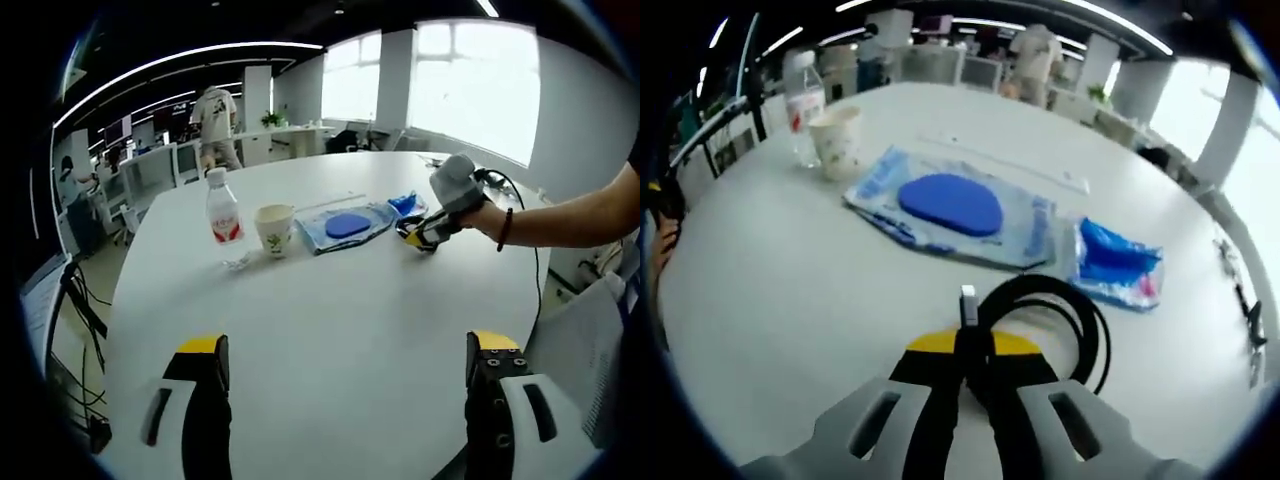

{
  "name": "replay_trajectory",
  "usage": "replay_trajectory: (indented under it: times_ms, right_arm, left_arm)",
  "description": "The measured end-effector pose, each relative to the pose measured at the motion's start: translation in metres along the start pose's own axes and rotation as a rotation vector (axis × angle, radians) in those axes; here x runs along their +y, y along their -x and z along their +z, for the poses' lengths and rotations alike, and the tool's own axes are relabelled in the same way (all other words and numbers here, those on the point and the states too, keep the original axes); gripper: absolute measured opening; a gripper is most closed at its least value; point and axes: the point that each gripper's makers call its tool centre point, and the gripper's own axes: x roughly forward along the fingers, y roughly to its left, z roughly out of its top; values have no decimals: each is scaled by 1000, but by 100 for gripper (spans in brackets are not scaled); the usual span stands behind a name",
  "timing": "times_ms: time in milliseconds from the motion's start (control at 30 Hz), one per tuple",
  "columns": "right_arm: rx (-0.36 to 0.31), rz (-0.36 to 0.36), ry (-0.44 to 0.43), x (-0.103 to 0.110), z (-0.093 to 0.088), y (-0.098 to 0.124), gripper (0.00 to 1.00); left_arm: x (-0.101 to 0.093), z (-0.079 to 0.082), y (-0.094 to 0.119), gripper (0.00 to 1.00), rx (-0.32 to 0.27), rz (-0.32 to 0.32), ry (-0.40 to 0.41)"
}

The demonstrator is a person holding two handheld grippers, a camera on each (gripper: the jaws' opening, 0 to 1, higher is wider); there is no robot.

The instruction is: Arrange the tabletop items into an orderly group along one side of the table until the central work area is clear of visible clutter.

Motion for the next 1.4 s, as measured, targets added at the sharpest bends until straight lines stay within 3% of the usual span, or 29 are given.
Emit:
replay_trajectory:
  times_ms: [667, 1000, 1133, 1400]
  right_arm:
    - [14, 26, 26, 4, -6, -5, 8]
    - [2, 43, -35, 1, -8, -6, 13]
    - [-75, 73, -124, 1, 2, -4, 22]
    - [-179, 60, -140, -13, 18, 11, 36]
  left_arm:
    - [3, 0, 3, 99, -5, 14, 8]
    - [4, -1, 5, 99, -6, 16, 11]
    - [3, 2, 5, 99, -14, 15, 14]
    - [3, 7, 3, 99, -25, 14, 17]
